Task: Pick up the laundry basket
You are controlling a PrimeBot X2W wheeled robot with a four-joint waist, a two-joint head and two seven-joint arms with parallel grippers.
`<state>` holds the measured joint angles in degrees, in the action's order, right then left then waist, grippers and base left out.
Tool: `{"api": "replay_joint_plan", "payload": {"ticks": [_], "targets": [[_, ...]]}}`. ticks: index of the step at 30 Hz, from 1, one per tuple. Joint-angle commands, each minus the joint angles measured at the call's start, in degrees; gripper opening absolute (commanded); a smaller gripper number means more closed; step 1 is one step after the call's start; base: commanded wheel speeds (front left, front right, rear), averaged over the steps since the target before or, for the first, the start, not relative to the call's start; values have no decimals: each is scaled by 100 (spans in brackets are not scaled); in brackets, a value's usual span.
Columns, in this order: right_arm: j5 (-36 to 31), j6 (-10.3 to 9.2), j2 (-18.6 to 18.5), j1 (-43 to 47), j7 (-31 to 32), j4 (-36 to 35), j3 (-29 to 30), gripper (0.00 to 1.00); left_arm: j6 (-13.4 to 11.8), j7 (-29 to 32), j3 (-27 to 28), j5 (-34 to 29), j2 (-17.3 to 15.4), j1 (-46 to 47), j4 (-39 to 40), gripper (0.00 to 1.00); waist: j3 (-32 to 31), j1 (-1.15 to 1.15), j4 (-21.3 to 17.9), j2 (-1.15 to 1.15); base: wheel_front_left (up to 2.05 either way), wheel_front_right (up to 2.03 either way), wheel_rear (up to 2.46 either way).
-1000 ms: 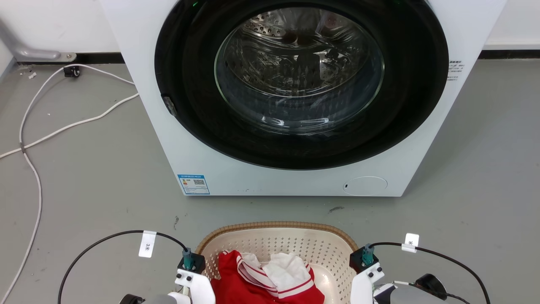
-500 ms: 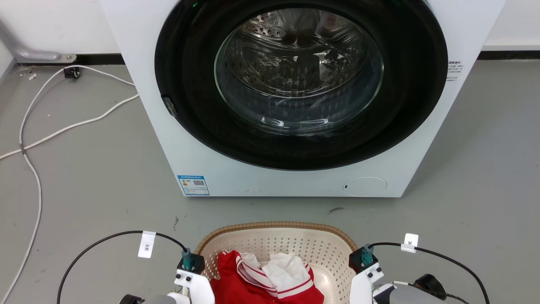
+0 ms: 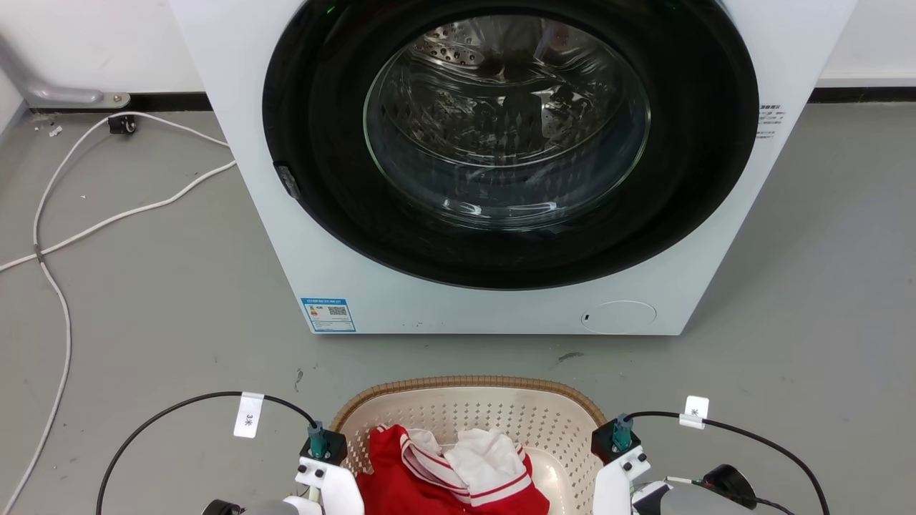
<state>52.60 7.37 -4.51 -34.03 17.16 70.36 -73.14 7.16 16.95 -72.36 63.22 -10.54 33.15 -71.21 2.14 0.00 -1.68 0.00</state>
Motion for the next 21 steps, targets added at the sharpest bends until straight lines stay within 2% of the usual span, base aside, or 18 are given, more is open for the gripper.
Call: {"api": "replay_joint_plan", "payload": {"ticks": [1, 21], "targets": [[-40, 22, 110, 32, -12, -52, -49, 0, 50, -56, -33, -12, 83, 89, 53, 0, -5, 0, 1, 0, 0, 0, 0], [-63, 22, 115, 52, -32, -45, -49, 0, 51, -83, -63, 24, 106, 101, 49, 0, -12, 0, 8, 0, 0, 0, 0]]}}
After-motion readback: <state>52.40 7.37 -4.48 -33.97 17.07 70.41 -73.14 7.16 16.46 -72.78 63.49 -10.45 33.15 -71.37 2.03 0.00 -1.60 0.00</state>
